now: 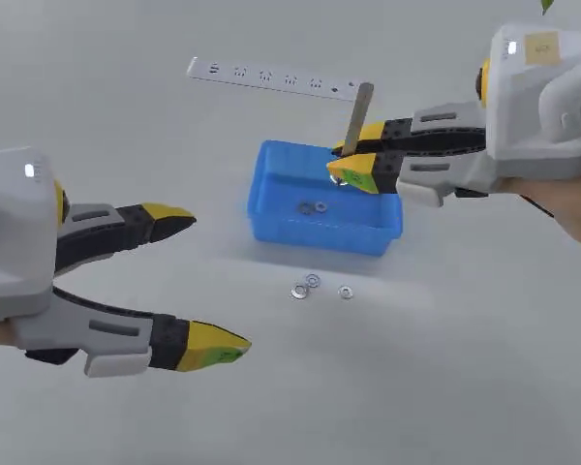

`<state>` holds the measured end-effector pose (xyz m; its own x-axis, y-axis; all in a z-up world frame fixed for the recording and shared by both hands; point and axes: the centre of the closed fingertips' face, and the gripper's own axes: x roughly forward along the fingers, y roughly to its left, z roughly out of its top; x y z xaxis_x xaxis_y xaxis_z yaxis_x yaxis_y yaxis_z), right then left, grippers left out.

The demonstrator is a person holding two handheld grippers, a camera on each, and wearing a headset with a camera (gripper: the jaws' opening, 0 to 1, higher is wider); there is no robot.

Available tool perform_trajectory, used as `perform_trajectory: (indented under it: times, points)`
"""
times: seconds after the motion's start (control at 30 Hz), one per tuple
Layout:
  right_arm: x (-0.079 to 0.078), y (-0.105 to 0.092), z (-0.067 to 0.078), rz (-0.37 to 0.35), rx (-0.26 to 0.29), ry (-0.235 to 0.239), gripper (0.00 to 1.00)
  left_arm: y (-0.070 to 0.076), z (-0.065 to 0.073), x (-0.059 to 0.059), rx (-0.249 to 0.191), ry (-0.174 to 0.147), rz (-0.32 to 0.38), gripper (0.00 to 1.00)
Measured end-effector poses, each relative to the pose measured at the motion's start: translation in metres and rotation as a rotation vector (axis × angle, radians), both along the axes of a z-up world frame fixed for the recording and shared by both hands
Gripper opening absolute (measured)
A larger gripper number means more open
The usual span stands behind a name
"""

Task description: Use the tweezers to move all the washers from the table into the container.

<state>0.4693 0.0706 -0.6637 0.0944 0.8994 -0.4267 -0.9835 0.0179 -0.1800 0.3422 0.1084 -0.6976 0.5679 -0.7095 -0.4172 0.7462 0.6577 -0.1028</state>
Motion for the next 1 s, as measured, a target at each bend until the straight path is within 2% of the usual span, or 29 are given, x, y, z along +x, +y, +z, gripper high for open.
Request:
perform_trajectory:
  times: [0.17,0.3,0.43,0.57,0.63,0.67,0.93,1.0]
  points:
    - [0.019,0.009,-0.018,-0.03,0.002,0.051,0.09,0.007,-0.002,-0.004,0.001,0.018,0.017,0.85]
    - [0.028,0.013,-0.041,-0.047,-0.019,0.093,0.09,0.012,-0.006,-0.005,0.008,0.035,0.046,0.9]
    - [0.031,0.016,-0.063,-0.058,-0.041,0.122,0.09,0.013,-0.008,-0.005,0.013,0.047,0.057,0.95]
    - [0.029,0.02,-0.077,-0.057,-0.058,0.136,0.09,0.012,-0.007,-0.004,0.011,0.045,0.067,0.98]
    - [0.027,0.02,-0.085,-0.048,-0.082,0.136,0.09,0.011,-0.006,-0.003,0.009,0.043,0.068,0.99]
    - [0.025,0.019,-0.09,-0.037,-0.105,0.122,0.09,0.01,-0.006,-0.002,0.016,0.037,0.062,0.99]
    - [0.022,0.023,-0.095,-0.015,-0.116,0.107,0.09,0.009,-0.01,-0.006,0.036,0.05,0.052,0.99]
    - [0.022,0.022,-0.097,-0.012,-0.12,0.11,0.09,0.008,-0.01,-0.007,0.043,0.039,0.057,0.98]
